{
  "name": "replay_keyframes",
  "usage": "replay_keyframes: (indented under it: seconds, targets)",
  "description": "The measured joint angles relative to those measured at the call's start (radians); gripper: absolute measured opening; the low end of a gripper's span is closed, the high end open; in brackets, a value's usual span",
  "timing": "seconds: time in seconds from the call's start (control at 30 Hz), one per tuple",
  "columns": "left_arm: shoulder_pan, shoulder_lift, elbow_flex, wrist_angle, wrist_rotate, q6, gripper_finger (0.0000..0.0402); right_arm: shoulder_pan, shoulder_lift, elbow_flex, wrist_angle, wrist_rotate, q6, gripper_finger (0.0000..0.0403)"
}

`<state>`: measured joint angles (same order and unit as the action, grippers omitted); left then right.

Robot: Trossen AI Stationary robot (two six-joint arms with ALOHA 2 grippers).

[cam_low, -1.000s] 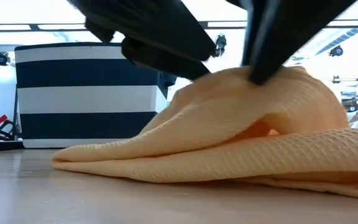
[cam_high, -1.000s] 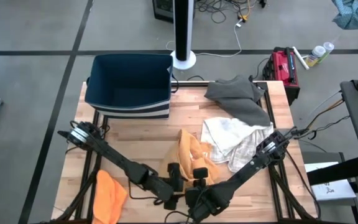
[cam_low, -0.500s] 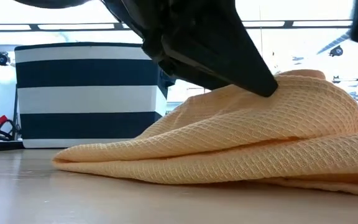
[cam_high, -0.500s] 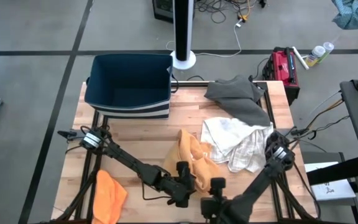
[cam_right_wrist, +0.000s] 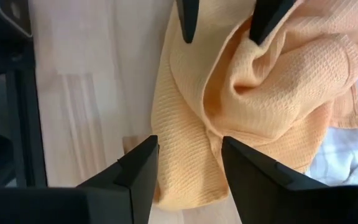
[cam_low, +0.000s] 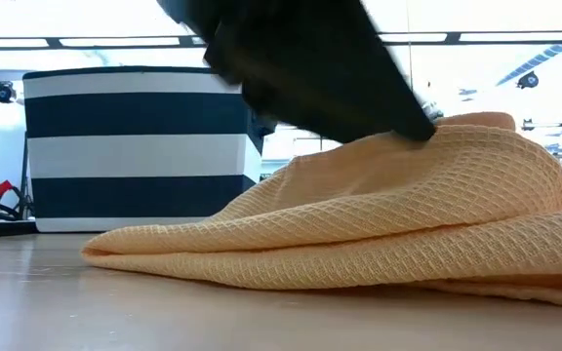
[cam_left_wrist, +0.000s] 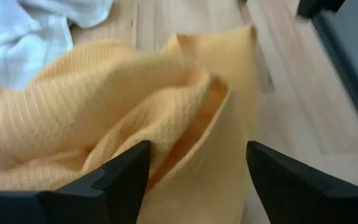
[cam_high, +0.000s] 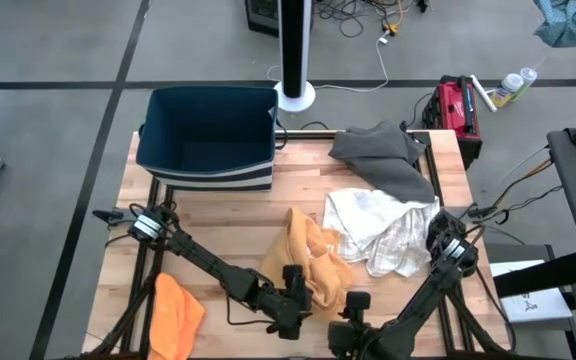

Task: Fold towel
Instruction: Fold the yellow kitchen towel

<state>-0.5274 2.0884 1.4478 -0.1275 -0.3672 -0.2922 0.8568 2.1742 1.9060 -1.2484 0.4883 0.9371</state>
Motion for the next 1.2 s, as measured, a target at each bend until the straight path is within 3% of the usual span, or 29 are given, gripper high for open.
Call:
replay_keyframes:
  seconds: [0.2,0.43,0.57,0.73,0.83,1.2]
  targets:
    - [0.000,-0.003,0.014,-0.004,0.003,0.042,0.0257,-0.005,0.000,0.000,0.001,0.012,-0.017,0.0168]
    - [-0.007,-0.002,-0.005,-0.009,0.114,0.022,0.0223,-0.006,0.000,0.000,0.005,0.013,-0.013,0.0166]
    - [-0.007,0.001,-0.014,-0.033,0.108,0.022,0.0193,-0.010,0.000,0.000,0.009,0.013,-0.021,0.0160]
    - [-0.005,0.002,-0.028,-0.082,0.007,0.021,0.0153,-0.015,0.000,0.000,0.009,0.013,-0.014,0.0155]
    - [-0.005,-0.004,-0.027,-0.083,0.000,0.021,0.0137,-0.015,0.000,0.000,0.010,0.013,-0.017,0.0158]
    - [0.000,0.042,-0.031,-0.066,0.035,0.025,0.0131,-0.024,0.001,-0.001,0.040,0.059,-0.037,0.0160]
